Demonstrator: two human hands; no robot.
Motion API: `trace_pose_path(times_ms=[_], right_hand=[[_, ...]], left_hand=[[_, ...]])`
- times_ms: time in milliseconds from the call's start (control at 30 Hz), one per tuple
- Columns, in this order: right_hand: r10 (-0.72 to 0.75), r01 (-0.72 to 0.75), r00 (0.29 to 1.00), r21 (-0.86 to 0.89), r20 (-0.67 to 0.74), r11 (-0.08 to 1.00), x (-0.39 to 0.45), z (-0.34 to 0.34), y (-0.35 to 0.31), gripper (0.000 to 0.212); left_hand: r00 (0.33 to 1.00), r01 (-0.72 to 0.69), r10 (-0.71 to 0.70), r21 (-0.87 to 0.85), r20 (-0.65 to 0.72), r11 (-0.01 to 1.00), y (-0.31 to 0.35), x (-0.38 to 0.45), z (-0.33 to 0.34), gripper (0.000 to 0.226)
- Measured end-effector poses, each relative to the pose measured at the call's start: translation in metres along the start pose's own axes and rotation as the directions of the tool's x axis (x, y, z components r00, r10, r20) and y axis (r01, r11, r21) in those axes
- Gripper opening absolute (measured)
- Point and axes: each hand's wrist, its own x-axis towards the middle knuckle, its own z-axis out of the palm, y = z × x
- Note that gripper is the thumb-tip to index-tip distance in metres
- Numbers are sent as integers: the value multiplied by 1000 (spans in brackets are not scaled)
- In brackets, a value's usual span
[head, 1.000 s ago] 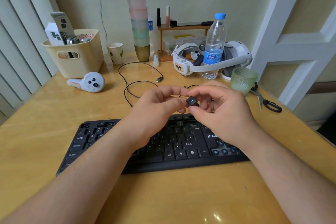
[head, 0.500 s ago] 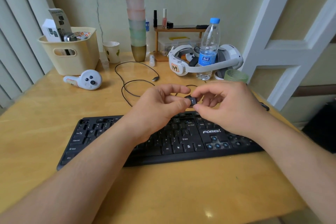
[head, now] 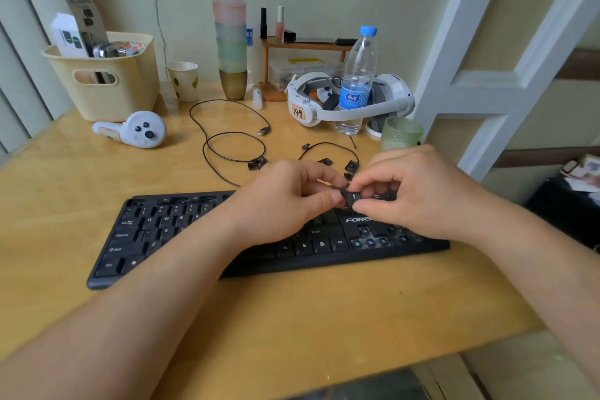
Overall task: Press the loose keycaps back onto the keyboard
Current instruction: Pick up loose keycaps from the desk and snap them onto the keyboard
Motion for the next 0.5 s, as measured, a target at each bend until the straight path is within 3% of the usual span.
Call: trace_pose_path(times_ms=[67, 100, 200, 500], right_hand=[[103, -103, 988, -6, 113, 995, -5, -2, 10, 15], [156, -155, 971, -17, 182, 988, -7, -3, 15, 14], [243, -248, 920, -22, 308, 968, -13, 3, 24, 11], [245, -241, 931, -49, 271, 969, -14, 13, 22, 11]], left_hand=[[997, -49, 66, 316, -43, 947, -3, 0, -4, 28], [994, -56, 88, 379, -67, 924, -4, 0, -6, 29], [984, -11, 76, 378, -159, 926, -12, 2, -13, 26], [972, -23, 114, 398, -205, 917, -21, 4, -14, 23]])
